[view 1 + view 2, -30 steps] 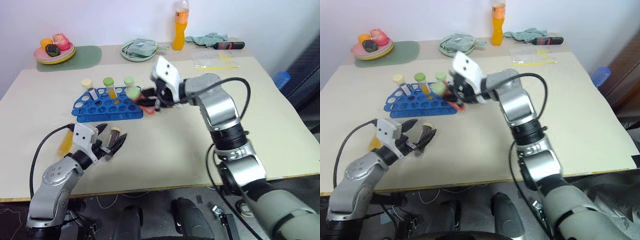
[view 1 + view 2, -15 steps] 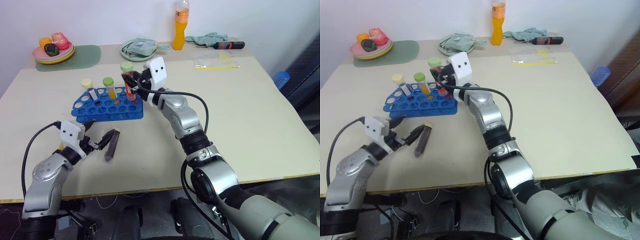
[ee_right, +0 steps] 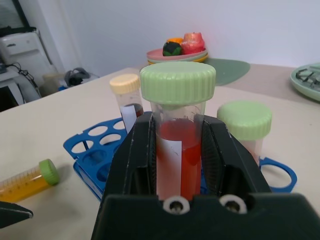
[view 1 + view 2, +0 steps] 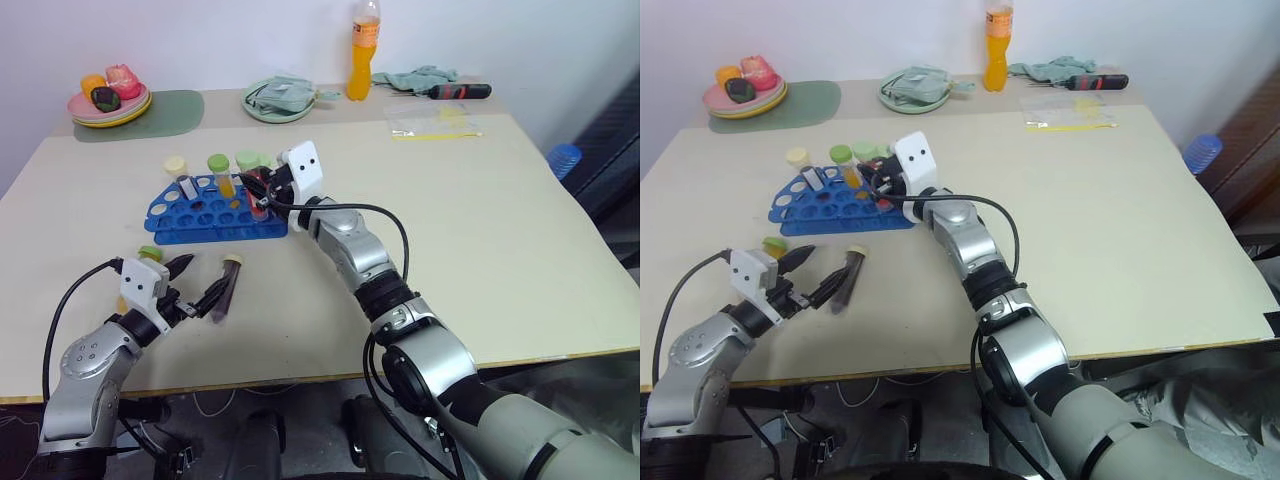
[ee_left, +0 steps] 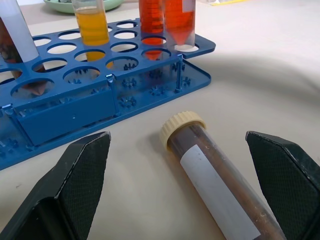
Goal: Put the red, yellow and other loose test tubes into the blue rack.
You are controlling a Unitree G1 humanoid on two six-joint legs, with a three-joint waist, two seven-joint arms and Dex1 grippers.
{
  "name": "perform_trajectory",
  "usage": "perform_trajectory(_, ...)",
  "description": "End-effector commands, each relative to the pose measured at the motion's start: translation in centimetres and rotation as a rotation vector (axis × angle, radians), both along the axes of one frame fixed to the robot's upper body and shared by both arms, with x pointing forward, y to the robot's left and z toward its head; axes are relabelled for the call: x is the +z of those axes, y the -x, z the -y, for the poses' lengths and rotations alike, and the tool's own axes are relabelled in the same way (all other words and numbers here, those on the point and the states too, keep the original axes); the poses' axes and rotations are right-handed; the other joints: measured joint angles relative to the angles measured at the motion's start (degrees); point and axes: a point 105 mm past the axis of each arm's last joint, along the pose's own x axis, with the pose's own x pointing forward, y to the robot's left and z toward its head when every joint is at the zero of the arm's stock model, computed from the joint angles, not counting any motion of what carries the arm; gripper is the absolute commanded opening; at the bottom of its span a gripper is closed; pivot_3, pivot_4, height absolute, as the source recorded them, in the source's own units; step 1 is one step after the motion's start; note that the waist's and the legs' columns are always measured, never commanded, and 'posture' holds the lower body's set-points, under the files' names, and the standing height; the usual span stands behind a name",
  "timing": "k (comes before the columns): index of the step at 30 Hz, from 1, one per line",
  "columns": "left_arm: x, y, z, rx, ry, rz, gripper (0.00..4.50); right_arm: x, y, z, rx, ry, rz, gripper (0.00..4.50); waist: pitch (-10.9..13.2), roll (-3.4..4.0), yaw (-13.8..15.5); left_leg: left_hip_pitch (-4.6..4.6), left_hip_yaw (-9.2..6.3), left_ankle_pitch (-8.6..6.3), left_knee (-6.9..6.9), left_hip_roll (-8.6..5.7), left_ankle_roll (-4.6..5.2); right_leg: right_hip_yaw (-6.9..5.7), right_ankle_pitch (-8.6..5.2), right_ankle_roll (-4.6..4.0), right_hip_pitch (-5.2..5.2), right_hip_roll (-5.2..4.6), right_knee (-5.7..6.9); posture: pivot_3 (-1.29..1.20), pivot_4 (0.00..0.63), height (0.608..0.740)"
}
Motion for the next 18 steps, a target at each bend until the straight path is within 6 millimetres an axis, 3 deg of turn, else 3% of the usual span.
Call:
perform_trajectory(1,1.1,0.0,0.1,-0.005,-0.014,0.043,4.50,-0.2,1.5,-1.9,0.050,-0.067,-0.017,0.77,0.0,0.00,0.0,0.00,0.00,0.00,0.00,0.00,0.00,0.00,0.00,0.00,0.00,0.00,0.00,0.00,0.150,0.740)
perform_trajectory(18,1.5,-0.2,0.8,-0.013,-0.015,0.048,4.50,-0.9,1.0,-0.4,0.019,-0.075,-0.022,0.77,0.0,0.00,0.0,0.01,0.00,0.00,0.00,0.00,0.00,0.00,0.00,0.00,0.00,0.00,0.02,0.00,0.150,0.740)
